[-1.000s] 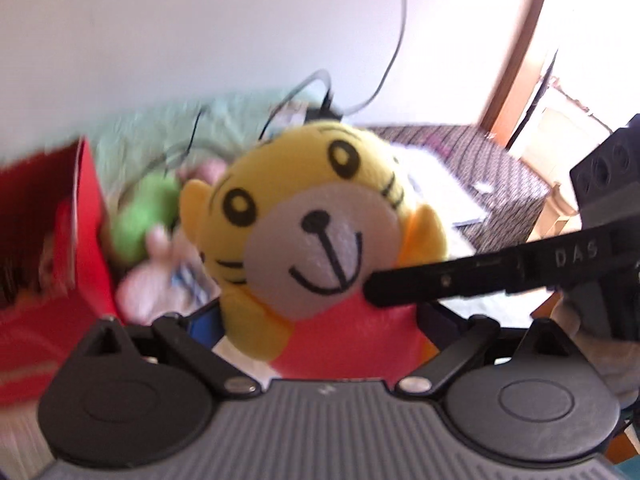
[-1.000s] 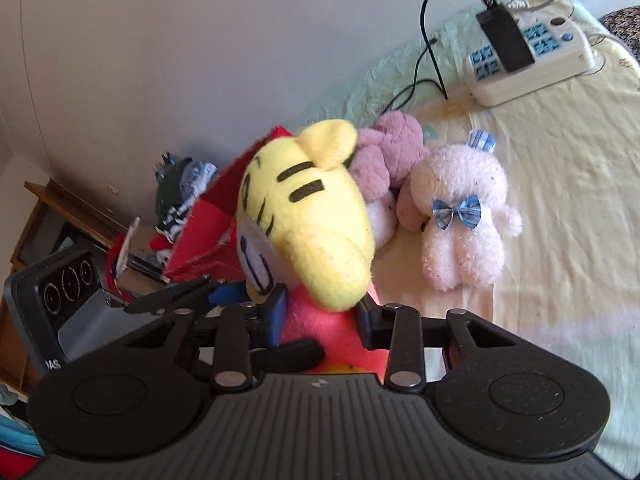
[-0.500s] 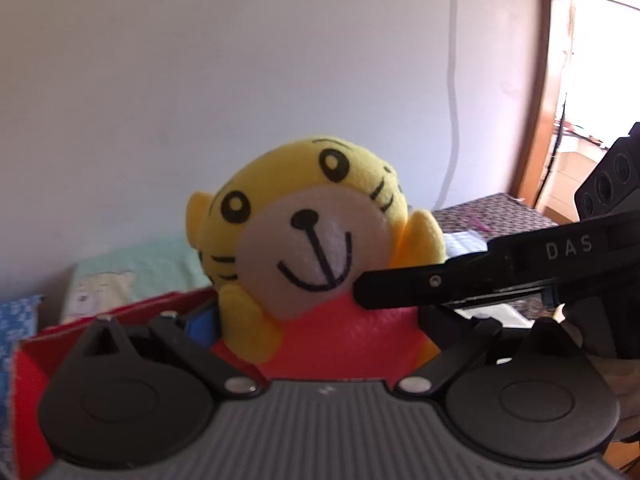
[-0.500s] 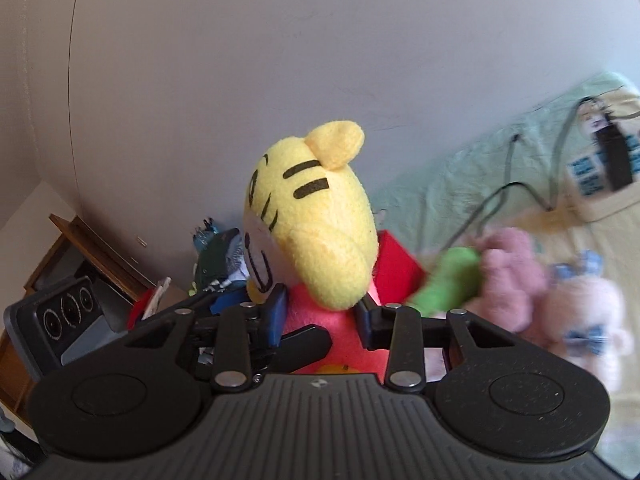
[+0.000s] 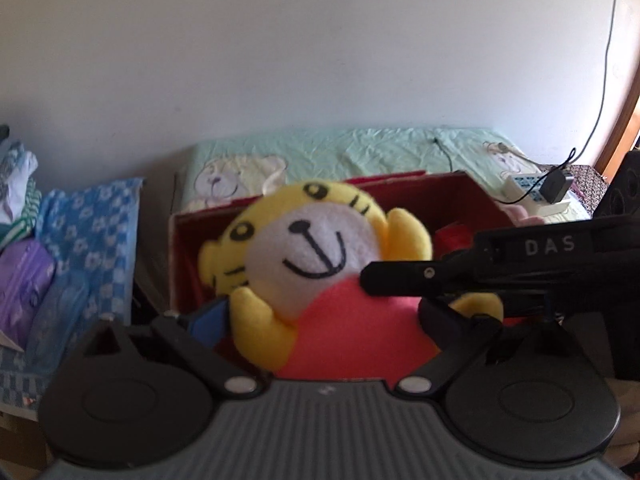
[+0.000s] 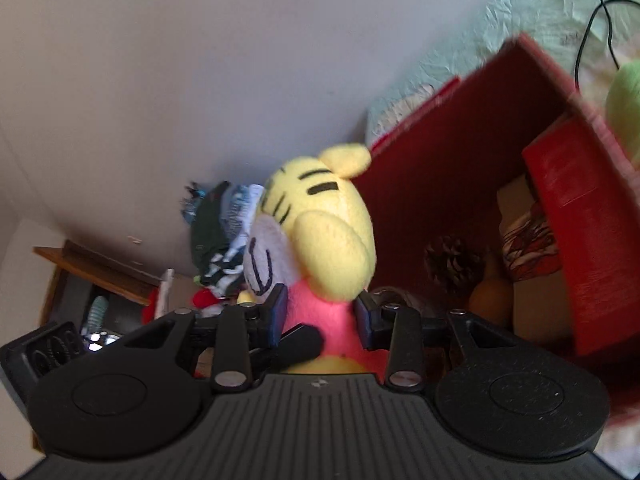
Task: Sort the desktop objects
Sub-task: 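Lower the tiger plush into the red box and open the right gripper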
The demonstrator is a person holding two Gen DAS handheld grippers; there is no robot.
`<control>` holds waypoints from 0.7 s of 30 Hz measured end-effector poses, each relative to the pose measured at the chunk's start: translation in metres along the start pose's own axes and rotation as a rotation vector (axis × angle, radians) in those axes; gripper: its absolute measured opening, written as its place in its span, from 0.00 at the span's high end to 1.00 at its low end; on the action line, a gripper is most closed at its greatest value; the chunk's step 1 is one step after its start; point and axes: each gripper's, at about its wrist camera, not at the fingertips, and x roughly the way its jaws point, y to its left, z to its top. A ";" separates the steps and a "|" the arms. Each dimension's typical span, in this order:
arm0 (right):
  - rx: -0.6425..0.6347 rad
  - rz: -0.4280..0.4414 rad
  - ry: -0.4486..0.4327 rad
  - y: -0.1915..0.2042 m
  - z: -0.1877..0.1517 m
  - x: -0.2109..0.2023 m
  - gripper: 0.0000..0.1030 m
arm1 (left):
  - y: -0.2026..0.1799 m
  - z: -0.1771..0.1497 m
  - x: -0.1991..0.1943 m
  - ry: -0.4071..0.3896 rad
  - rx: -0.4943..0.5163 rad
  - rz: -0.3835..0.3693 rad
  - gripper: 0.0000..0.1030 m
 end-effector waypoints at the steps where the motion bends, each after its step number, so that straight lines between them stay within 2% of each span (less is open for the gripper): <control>1: 0.019 -0.016 0.007 -0.002 0.000 0.005 0.64 | 0.003 -0.002 0.007 0.008 0.000 0.003 0.05; 5: 0.098 -0.038 0.059 -0.008 -0.004 0.017 0.65 | 0.014 -0.006 0.017 0.028 0.002 0.011 0.06; 8: 0.087 -0.047 0.061 -0.005 -0.007 0.018 0.65 | 0.020 -0.005 0.010 0.008 -0.003 -0.010 0.08; 12: 0.116 -0.056 0.073 -0.011 -0.014 0.023 0.64 | 0.014 -0.008 -0.002 0.007 0.027 0.017 0.15; 14: 0.063 -0.086 0.077 -0.008 -0.013 0.026 0.61 | 0.008 -0.009 -0.003 0.008 0.043 0.025 0.11; 16: 0.010 -0.111 0.081 -0.009 -0.014 0.024 0.51 | 0.005 -0.011 -0.010 -0.016 0.052 0.039 0.06; 19: -0.055 -0.083 0.074 -0.006 -0.009 0.007 0.49 | 0.008 -0.012 -0.019 -0.037 0.053 0.057 0.05; 21: -0.105 -0.081 0.044 0.000 -0.006 -0.009 0.42 | 0.013 -0.012 -0.023 -0.034 0.019 0.046 0.06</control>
